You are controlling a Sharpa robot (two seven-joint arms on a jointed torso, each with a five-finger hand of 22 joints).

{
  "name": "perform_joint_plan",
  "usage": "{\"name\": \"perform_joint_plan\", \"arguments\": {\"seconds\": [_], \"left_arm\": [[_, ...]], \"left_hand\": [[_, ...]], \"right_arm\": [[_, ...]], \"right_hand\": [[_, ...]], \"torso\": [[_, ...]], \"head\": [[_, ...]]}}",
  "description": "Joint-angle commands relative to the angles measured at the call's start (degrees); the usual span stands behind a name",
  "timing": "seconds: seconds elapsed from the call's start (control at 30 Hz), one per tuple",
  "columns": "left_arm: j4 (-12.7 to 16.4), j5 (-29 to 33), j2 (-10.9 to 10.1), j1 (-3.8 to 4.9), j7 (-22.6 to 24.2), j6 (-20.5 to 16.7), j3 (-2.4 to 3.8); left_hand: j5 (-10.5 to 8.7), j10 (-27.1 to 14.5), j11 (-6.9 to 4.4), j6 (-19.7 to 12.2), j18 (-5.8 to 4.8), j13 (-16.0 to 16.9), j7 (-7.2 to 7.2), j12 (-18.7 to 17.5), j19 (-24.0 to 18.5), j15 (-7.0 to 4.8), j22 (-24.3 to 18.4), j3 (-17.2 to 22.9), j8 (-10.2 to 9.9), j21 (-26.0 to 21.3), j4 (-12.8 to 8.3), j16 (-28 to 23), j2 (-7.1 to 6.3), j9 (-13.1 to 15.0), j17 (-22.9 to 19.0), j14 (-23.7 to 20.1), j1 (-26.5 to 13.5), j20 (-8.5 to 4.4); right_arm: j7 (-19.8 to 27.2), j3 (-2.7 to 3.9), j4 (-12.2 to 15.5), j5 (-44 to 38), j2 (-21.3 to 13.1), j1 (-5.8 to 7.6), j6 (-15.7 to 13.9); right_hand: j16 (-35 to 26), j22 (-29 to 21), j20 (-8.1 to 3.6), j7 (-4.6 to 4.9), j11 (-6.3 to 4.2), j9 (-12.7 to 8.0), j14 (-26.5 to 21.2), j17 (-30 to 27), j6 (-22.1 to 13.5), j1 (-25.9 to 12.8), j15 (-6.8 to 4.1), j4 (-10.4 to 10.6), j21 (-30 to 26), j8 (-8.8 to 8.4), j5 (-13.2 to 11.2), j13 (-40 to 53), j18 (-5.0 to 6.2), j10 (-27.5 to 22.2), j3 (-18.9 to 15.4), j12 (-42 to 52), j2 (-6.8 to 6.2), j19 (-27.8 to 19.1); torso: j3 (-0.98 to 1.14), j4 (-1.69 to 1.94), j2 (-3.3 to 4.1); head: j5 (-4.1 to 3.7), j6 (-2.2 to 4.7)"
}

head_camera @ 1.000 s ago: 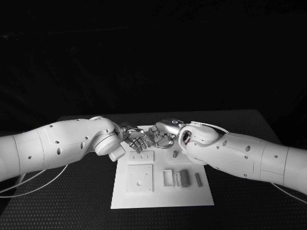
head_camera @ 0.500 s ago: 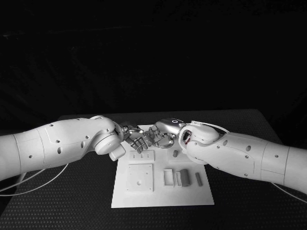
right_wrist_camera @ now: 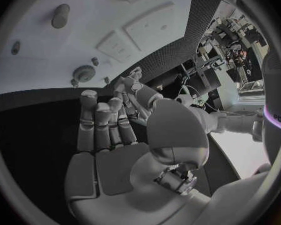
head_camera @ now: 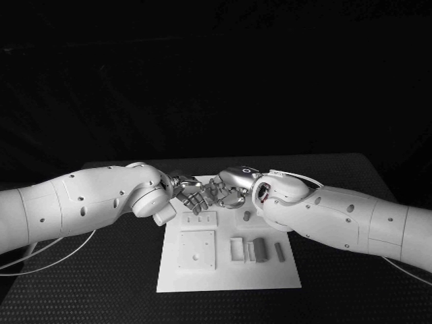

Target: Assemble the parts on the task board

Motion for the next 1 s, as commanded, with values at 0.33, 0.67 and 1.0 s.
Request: {"name": "perform_joint_plan", "arguments": {"seconds": [0.33, 0.67, 1.0], "left_arm": [[0.32, 5.13, -0.5, 0.03, 3.73, -1.95, 0.07], [0.57, 12.63, -1.64, -0.06, 9.36, -10.49, 0.07], [1.24, 19.7, -2.14, -0.43, 10.81, -13.36, 0.06]], "left_hand": [[-0.21, 1.95, -0.32, 1.45, -0.38, -0.19, -0.21, -0.71, 0.07, -0.56, -0.14, 0.8, 0.72, 0.08, 0.06, 0.54, 0.16, 0.18, -0.15, 0.17, 0.8, -0.59], [-0.19, 3.1, -0.41, 2.08, -0.65, -0.25, -0.13, -1.0, -0.15, -0.68, -0.24, 0.98, 0.96, 0.02, 0.05, 0.77, -0.17, 0.13, -0.2, 0.59, 0.56, -0.71], [-0.18, 3.71, -0.47, 2.43, -0.91, -0.33, -0.21, -1.33, -0.65, -0.64, -0.38, 1.28, 1.04, -0.08, 0.01, 0.73, -0.47, 0.02, -0.33, 0.54, 0.58, -0.72]], "right_arm": [[1.69, 0.01, -1.11, 8.95, -1.74, 0.0, -5.89], [4.36, 1.17, 1.08, 23.11, -5.71, -0.02, -11.73], [3.23, 1.35, 3.96, 33.2, -7.95, -0.32, -12.45]], "right_hand": [[-1.38, 0.51, 0.63, 3.85, 3.25, -3.12, -2.21, -0.3, -8.59, -0.13, 2.67, 0.93, -1.88, -5.55, 0.05, -0.26, 0.8, -2.55, -0.06, -1.27, -3.43, -2.07], [-1.43, 0.64, 1.04, 3.79, 3.26, -3.37, -2.52, -0.34, -7.57, -0.98, 2.76, 3.24, -2.21, -4.76, 0.05, -0.23, 0.8, -3.01, -0.56, -0.96, -3.56, -2.18], [-0.91, 0.91, 0.4, 2.61, 2.11, -2.83, -1.33, -0.28, -4.74, -1.35, 1.62, 4.53, -1.71, -2.91, 0.04, -0.42, 0.8, -1.62, -1.16, -0.32, -2.43, -1.03]], "torso": [[-0.03, -0.02, -0.02], [-0.02, -0.04, -0.02], [-0.01, -0.08, -0.05]], "head": [[0.2, 0.22], [0.43, 0.44], [0.52, 0.83]]}}
